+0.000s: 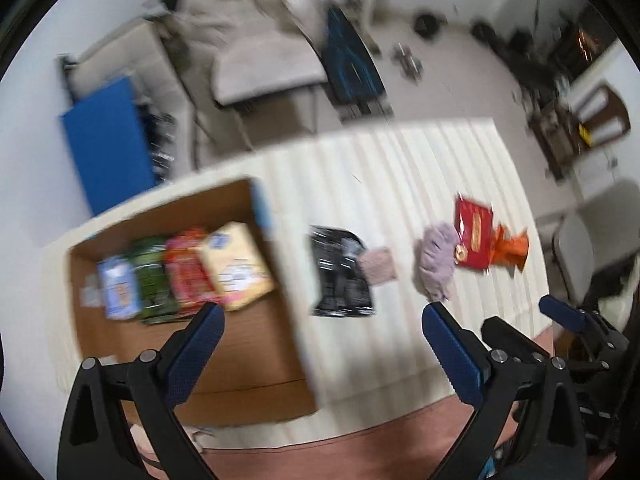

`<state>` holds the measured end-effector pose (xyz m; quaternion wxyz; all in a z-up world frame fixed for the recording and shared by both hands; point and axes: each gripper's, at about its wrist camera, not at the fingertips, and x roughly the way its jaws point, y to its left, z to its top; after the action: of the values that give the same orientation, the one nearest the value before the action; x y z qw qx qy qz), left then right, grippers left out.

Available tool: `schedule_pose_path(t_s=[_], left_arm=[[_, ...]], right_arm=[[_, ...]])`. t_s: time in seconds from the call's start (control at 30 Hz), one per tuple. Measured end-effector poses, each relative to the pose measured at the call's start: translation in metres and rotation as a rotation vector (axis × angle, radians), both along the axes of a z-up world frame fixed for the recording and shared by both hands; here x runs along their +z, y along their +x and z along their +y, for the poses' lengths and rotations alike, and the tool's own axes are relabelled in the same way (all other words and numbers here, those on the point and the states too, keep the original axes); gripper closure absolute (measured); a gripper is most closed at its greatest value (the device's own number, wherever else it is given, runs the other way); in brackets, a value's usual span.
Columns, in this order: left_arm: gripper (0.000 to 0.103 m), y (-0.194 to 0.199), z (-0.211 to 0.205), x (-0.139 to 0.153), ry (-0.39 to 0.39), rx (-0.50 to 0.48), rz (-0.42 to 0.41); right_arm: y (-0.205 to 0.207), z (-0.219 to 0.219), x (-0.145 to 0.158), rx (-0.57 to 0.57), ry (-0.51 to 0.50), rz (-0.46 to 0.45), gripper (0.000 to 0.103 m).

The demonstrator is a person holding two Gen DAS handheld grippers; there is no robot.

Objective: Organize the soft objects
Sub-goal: 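Grasp the black bag with the left tool while the right tool grasps the lilac cloth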

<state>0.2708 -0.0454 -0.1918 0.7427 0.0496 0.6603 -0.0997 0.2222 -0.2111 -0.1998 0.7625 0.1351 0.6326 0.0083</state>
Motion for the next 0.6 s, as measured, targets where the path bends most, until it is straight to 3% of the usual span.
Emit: schedule_pose_path(t_s=[0.13,0.27,0.4,0.6], left_arm=[[0.007,0.03,-0.046,-0.074,0.103,-0.061,0.161],[0.007,0.047,-0.064,-0.143,0.162,-0.049,0.303],[0.007,0.052,-0.074,-0.186,0.201,-0.075,0.385],[0.007,0.05,-0.069,-0.219,0.216,-0.044,0.463]], right_arm=[[0.007,-0.053,-0.041,-0.072,0.022,0.073,0.0],[0.007,-0.083,-0.079,-0.106,0.041,0.131,0.001],[0.01,-0.091,-0.111,-0.086,0.069,0.178,0.001],[0.031,-0.073,-0.146,-0.024,0.077,0.22,0.006]])
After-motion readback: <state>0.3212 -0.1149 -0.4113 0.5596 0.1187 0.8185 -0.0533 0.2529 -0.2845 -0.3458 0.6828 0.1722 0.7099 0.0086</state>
